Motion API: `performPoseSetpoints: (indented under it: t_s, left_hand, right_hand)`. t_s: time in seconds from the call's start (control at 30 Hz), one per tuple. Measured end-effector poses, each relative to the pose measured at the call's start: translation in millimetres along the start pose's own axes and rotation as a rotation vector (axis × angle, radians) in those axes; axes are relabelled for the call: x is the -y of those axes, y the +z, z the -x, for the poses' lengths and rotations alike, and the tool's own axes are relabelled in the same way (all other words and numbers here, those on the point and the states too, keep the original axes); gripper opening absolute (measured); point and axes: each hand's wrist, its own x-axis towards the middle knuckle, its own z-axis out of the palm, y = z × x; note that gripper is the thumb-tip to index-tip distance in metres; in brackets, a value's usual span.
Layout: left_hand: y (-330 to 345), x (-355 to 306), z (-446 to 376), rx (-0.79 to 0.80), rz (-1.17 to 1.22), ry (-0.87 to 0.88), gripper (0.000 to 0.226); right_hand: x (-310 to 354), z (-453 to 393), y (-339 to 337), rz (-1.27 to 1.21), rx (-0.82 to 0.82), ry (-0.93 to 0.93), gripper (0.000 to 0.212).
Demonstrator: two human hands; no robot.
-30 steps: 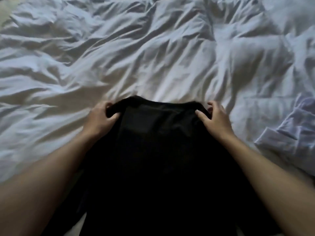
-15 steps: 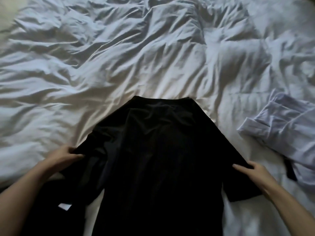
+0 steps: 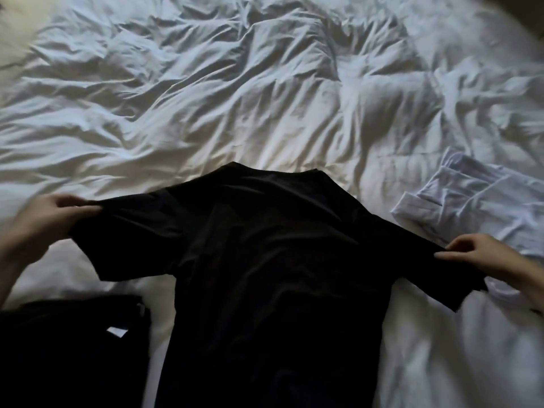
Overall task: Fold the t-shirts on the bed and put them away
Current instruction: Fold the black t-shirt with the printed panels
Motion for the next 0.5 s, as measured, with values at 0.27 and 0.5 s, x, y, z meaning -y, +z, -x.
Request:
performPoseSetpoints:
  t_s: [0.27, 0.5]
  left_hand:
    - [70, -46, 80, -0.042, -0.122, 0.244, 0.007]
    - [196, -70, 135, 0.116, -0.083, 0.277, 0.027]
  right_hand:
    - [-13, 6, 46, -0.070, -0.131, -0.030, 0.032]
    - [36, 30, 65, -0.556, -0.152, 0.034, 0.035]
